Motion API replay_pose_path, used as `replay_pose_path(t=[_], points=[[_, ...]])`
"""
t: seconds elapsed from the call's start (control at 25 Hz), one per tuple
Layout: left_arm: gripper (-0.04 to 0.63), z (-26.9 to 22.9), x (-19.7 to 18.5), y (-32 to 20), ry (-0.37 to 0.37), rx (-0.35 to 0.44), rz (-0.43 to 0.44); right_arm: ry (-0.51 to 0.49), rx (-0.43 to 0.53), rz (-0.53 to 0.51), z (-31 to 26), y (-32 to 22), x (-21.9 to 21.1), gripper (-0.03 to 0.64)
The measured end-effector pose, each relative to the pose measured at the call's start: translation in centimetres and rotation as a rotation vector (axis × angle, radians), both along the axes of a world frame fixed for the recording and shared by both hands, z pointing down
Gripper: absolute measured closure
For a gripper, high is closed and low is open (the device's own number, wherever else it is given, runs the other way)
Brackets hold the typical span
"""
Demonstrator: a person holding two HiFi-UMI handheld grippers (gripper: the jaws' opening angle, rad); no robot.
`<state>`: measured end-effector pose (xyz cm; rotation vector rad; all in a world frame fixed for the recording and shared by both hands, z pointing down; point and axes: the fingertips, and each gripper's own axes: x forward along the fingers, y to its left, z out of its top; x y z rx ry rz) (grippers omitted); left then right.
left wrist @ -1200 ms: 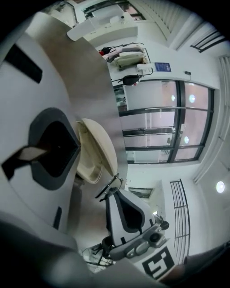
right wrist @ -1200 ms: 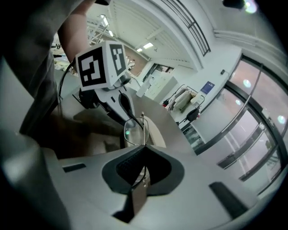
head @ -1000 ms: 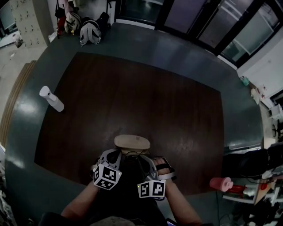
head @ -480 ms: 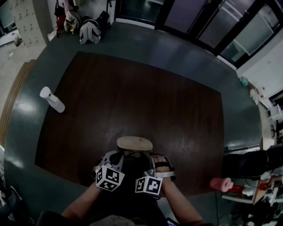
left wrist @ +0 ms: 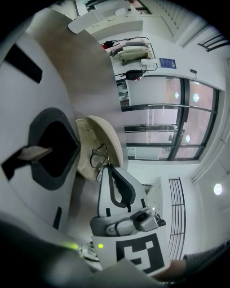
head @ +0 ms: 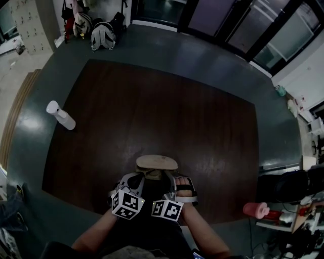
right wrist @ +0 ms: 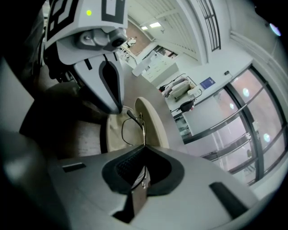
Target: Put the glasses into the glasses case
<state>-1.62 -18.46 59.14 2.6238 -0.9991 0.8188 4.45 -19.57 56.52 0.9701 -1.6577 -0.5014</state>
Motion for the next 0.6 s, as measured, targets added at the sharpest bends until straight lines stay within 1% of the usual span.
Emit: replay_pose_path(t=[0.2, 0.44, 0.6], points=[[0.592, 0.0, 0.0, 0.0, 0.003, -0.001, -0.006, 0.000, 0.013, -0.032, 0.1, -0.5, -1.0, 0.629], [0.592, 0.1, 0.0, 0.0, 0.002, -0.002, -0.001, 0.026, -0.026, -0.086, 1.3, -0.7, -1.7, 0.629], [0.592, 0.1, -0.1, 0.0, 0.006, -0.003, -0.002, 0.031, -0.039, -0.092, 1.8, -1.0, -1.9, 0.629]])
